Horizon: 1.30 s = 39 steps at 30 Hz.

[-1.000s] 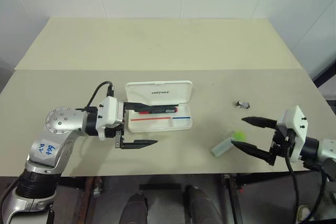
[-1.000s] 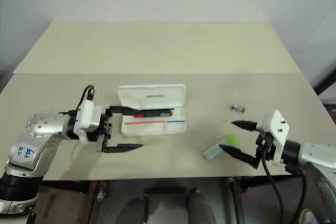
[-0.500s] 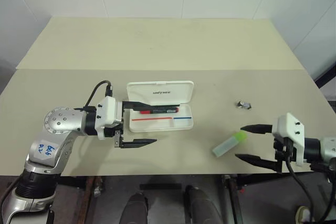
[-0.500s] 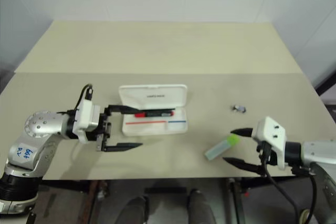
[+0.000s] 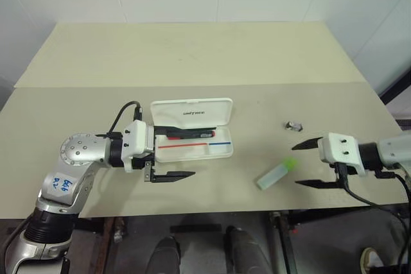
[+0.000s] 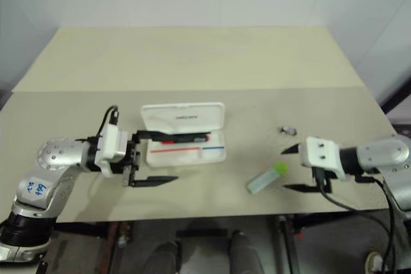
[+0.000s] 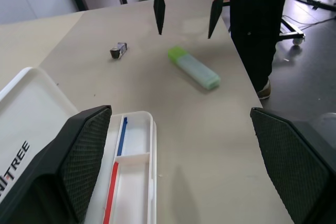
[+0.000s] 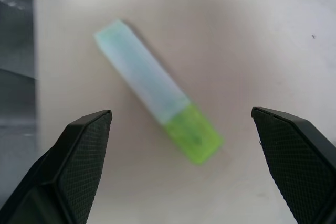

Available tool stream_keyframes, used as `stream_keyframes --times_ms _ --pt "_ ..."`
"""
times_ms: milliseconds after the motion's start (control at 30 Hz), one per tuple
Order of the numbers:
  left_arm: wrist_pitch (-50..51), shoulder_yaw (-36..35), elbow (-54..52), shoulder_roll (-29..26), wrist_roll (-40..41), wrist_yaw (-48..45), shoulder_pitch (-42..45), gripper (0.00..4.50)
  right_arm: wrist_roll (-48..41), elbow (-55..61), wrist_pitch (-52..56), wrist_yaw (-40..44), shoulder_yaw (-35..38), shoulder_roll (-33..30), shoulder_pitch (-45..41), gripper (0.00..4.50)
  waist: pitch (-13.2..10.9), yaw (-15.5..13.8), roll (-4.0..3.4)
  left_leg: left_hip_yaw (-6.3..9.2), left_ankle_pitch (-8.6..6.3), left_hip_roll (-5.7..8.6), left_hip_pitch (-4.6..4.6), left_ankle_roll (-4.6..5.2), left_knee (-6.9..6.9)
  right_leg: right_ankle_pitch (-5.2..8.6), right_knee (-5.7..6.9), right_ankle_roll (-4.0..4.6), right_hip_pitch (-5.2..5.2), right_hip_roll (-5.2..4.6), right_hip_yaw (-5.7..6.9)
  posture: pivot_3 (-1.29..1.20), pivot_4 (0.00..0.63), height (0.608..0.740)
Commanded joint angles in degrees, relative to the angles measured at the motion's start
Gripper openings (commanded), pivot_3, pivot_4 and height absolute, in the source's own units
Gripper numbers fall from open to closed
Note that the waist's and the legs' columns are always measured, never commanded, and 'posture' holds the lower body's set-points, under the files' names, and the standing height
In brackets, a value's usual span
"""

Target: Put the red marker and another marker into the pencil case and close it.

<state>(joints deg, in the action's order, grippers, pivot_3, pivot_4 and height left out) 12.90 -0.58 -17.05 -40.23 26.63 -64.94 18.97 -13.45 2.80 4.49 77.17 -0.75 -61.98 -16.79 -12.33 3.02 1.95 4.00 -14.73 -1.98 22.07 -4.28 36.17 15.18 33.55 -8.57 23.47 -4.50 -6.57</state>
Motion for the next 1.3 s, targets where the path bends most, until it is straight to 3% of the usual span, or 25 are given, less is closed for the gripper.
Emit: stream_keyframes --times_ms 33,400,633,800,900,1200,1300 --pt "-0.6 -0.6 -1.26 -0.21 0.14 0.56 0.13 4.45 1.68 -4.22 -3.15 2.27 -2.45 1.43 -4.03 4.5 -0.01 0.03 -0.03 -0.01 0.0 0.01 0.02 0.0 0.0 -0.01 -0.01 -0.01 0.02 -0.01 -0.02 0.0 0.15 0.74" --pt "-0.12 -1.36 -2.03 -1.1 0.45 1.18 -0.17 4.45 6.77 -16.69 -14.35 8.49 -9.03 3.98 -12.1 4.5 -0.03 0.18 -0.06 -0.01 -0.04 0.01 0.0 -0.04 -0.03 -0.08 0.2 -0.16 0.08 -0.01 -0.01 0.0 0.15 0.74" --pt "0.14 -1.67 -3.05 -1.59 0.39 1.91 -0.26 4.45 12.51 -30.35 -21.74 10.26 -14.48 9.37 -20.53 4.5 -0.03 0.56 -0.05 -0.03 0.0 0.01 -0.14 0.0 -0.01 -0.06 0.32 -0.1 0.02 0.0 -0.04 0.0 0.15 0.74" --pt "0.0 -1.33 -2.99 -1.48 0.22 2.24 0.17 4.45 15.26 -37.07 -26.54 10.83 -16.79 11.12 -23.44 4.5 -0.03 1.62 0.07 -0.03 0.0 0.01 -0.67 -0.01 0.01 -0.03 0.21 -0.02 -0.61 0.0 -0.05 0.0 0.15 0.74" --pt "-0.12 -1.19 -2.86 -1.37 0.08 2.4 0.52 4.5 17.12 -41.26 -30.26 11.15 -18.51 11.82 -25.13 3.86 0.04 2.15 0.2 -0.04 0.0 0.01 -1.05 -0.01 0.03 -0.04 -0.02 -0.01 -1.07 0.0 -0.07 0.0 0.15 0.74" --pt "-0.5 -0.99 -2.72 -1.38 -0.27 2.7 0.86 4.5 15.87 -44.69 -33.79 13.54 -20.09 13.0 -26.65 1.14 0.31 3.0 0.7 -0.03 0.08 0.02 -1.68 0.02 0.19 -0.28 -0.5 0.33 -1.92 0.0 -0.11 0.0 0.15 0.74" --pt "-0.69 -0.85 -2.56 -1.31 -0.4 2.66 1.03 4.5 15.82 -44.85 -33.85 13.18 -19.85 13.12 -26.67 1.12 0.33 3.29 0.74 -0.03 0.07 0.02 -1.69 0.01 0.07 -0.32 -0.75 0.4 -2.0 -0.01 -0.11 0.0 0.15 0.74"
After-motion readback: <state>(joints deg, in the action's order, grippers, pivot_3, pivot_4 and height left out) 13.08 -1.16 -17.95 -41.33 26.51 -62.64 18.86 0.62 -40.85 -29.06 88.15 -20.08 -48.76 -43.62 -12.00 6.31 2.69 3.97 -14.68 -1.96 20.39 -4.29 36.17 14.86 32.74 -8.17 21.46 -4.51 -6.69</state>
